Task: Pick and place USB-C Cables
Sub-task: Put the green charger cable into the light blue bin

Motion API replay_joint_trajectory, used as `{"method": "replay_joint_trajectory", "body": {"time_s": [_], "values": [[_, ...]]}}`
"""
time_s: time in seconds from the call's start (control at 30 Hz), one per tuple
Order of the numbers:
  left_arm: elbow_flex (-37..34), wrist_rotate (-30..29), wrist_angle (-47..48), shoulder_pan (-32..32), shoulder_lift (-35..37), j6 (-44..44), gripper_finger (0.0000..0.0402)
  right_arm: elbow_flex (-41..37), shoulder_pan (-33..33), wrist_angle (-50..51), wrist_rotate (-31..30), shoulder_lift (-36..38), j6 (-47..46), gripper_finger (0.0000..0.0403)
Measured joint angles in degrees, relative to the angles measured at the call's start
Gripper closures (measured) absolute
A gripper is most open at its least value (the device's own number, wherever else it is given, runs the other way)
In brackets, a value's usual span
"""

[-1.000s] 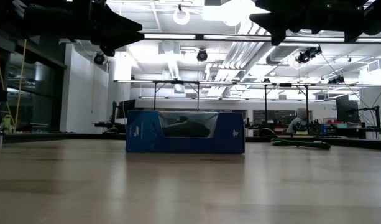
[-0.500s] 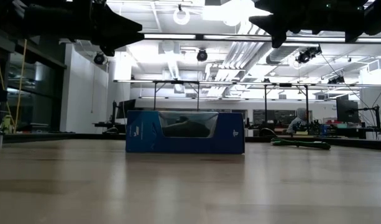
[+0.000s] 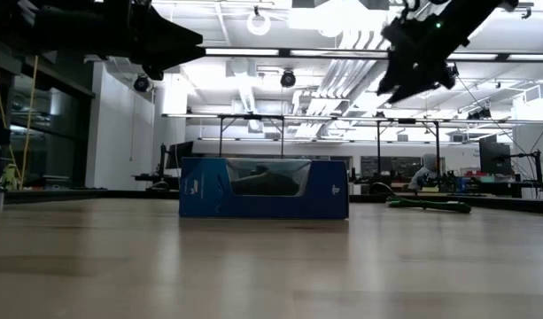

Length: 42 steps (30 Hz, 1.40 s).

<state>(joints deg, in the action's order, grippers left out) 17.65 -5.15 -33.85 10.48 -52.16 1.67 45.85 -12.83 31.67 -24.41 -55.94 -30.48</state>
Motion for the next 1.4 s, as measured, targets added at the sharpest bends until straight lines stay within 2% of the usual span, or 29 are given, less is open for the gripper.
{"method": "replay_joint_trajectory", "body": {"time_s": [0.17,0.4,0.57,1.0,1.17,1.4], "values": [[0.0,0.0,-0.06,0.0,0.0,-0.14,0.0232,5.14,-2.87,12.97,-0.83,-5.62,-3.02,0.0226],[0.0,0.0,-0.06,0.0,0.0,-2.47,0.0232,5.52,-6.88,17.05,6.85,-13.8,-2.62,0.0226],[0.0,0.01,0.05,0.0,0.01,-2.54,0.0232,5.5,-9.29,19.57,7.11,-19.92,-1.26,0.0226],[0.0,0.02,0.16,-0.04,0.0,-2.55,0.0232,5.39,-16.92,17.88,12.72,-34.19,3.43,0.0226],[0.0,0.02,0.18,-0.04,0.0,-2.55,0.0232,5.39,-18.82,15.21,17.09,-37.59,6.19,0.0226],[0.0,0.02,0.18,-0.04,0.0,-2.55,0.0232,5.41,-20.97,14.29,17.58,-40.26,6.8,0.0226]]}}
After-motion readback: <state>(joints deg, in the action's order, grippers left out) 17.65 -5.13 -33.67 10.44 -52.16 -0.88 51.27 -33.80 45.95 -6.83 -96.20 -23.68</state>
